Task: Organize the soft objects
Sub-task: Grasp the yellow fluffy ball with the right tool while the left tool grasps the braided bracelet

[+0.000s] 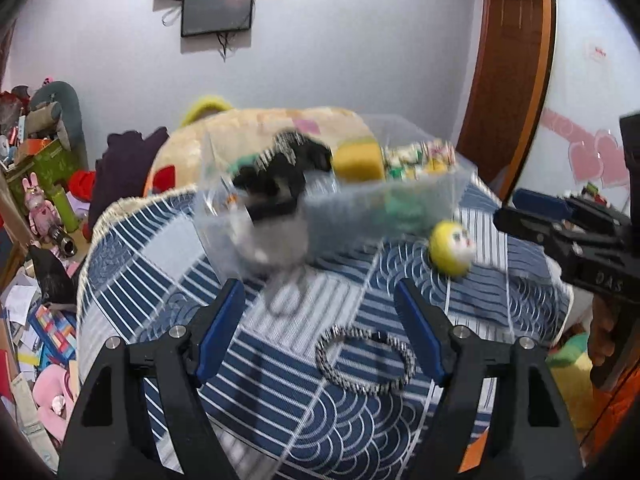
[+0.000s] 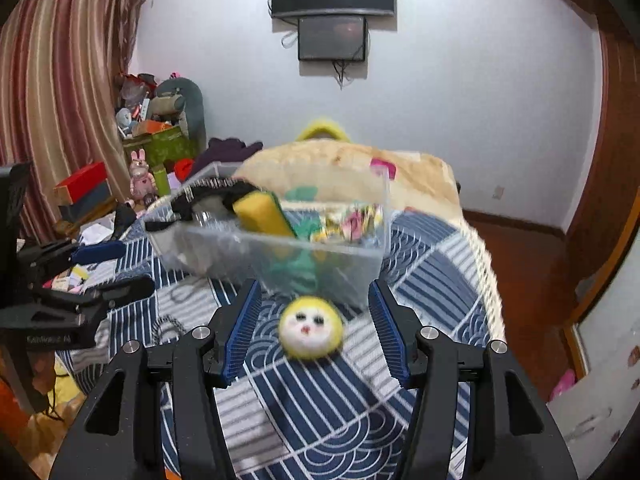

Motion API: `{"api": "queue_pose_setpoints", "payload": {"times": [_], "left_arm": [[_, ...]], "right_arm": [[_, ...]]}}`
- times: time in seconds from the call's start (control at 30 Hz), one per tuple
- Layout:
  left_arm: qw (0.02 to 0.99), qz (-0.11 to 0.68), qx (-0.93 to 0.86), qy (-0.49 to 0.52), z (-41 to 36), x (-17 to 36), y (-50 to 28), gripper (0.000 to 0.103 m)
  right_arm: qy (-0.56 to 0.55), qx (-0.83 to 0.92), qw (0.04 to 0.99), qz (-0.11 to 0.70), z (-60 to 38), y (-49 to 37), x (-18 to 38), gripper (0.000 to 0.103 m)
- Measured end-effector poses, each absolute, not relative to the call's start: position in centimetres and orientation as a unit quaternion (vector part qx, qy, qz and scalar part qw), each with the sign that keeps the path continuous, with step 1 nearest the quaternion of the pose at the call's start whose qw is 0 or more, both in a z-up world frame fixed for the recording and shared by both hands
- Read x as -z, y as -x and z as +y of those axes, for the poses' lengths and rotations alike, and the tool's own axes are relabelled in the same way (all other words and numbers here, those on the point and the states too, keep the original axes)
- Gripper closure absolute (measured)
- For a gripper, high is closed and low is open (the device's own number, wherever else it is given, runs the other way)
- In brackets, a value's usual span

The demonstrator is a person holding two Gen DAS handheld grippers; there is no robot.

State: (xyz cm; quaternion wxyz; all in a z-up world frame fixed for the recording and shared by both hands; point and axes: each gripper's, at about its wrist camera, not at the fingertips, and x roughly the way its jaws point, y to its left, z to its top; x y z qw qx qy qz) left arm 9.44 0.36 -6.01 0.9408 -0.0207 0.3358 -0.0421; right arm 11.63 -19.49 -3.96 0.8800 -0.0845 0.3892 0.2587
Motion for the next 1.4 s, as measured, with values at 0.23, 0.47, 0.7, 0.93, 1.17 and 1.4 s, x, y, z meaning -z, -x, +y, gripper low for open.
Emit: {"api": "queue_pose_setpoints", "payload": {"times": [0.23, 0.47, 0.7, 0.93, 1.17, 1.4], "left_arm": [[0.931, 0.363, 0.041, 0.026, 0.3, 9.1, -8.8, 0.026], [0.927, 0.37, 0.042, 0.05, 1.2, 10.6, -8.7, 0.051], [0.928, 0.366, 0.059, 0.041, 0.5, 10.9, -8.6, 0.093], [0.936, 0.346, 0.056, 0.029, 0.1, 9.7, -7.9, 0.096], [0.947, 0.316, 0.049, 0.04, 0.9, 6.9, -7.7, 0.096], [0.958, 0.28, 0.037, 0.048, 1.8, 3.4, -8.8, 0.096]], "right_arm": [[0.082, -0.258, 0.865, 0.423, -19.7, -11.1, 6.7, 0.051], [0.088, -0.254, 0.854, 0.445, -18.9, -11.1, 8.4, 0.051], [0.082, -0.246, 0.855, 0.449, -18.7, -12.4, 8.9, 0.051], [0.072, -0.254, 0.856, 0.445, -18.7, -12.4, 8.9, 0.064], [0.076, -0.26, 0.866, 0.42, -19.0, -11.5, 7.1, 0.064], [0.069, -0.268, 0.881, 0.385, -18.5, -11.0, 4.5, 0.064]]}}
